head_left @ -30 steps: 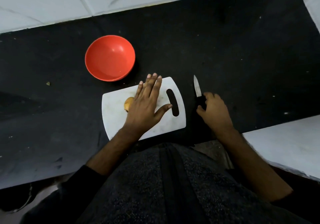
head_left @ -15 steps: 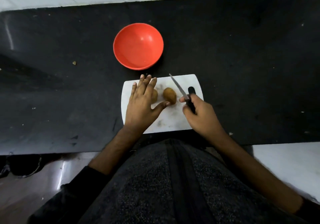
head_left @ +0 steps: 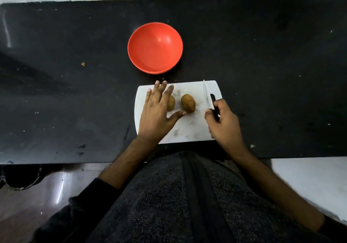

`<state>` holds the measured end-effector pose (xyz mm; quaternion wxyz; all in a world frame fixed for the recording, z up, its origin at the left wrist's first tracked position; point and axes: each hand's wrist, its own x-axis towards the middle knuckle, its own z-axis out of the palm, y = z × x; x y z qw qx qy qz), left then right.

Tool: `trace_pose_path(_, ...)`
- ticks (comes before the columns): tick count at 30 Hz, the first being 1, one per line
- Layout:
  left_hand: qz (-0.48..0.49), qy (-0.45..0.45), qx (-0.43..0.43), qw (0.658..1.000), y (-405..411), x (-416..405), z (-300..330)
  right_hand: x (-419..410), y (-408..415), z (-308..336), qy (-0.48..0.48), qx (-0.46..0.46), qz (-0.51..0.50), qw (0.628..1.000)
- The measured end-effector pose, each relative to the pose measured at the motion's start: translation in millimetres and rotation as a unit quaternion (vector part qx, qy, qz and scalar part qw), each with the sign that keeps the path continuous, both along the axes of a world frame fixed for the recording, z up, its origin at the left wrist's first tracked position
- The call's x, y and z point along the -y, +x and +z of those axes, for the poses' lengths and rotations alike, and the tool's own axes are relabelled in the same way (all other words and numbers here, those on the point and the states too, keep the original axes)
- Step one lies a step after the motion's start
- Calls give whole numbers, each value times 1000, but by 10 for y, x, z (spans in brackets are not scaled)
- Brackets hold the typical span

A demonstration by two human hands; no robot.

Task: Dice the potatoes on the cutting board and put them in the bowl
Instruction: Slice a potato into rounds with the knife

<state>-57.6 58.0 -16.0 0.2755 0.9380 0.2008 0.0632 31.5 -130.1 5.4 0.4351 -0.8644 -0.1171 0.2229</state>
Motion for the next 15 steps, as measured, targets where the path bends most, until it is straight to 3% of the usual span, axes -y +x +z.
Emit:
trace_pose_path(5, 20, -11, -8, 1000, -45, -61, -2, -164, 121, -75, -52, 95, 59, 992)
trace_pose_path(9, 37, -53, -30, 997, -37, -80, -42, -436, 197, -228, -76, 97, 156, 980)
trace_pose_path(15, 49, -88, -29, 995, 12, -83, -147, -545, 225, -329, -89, 121, 185, 971)
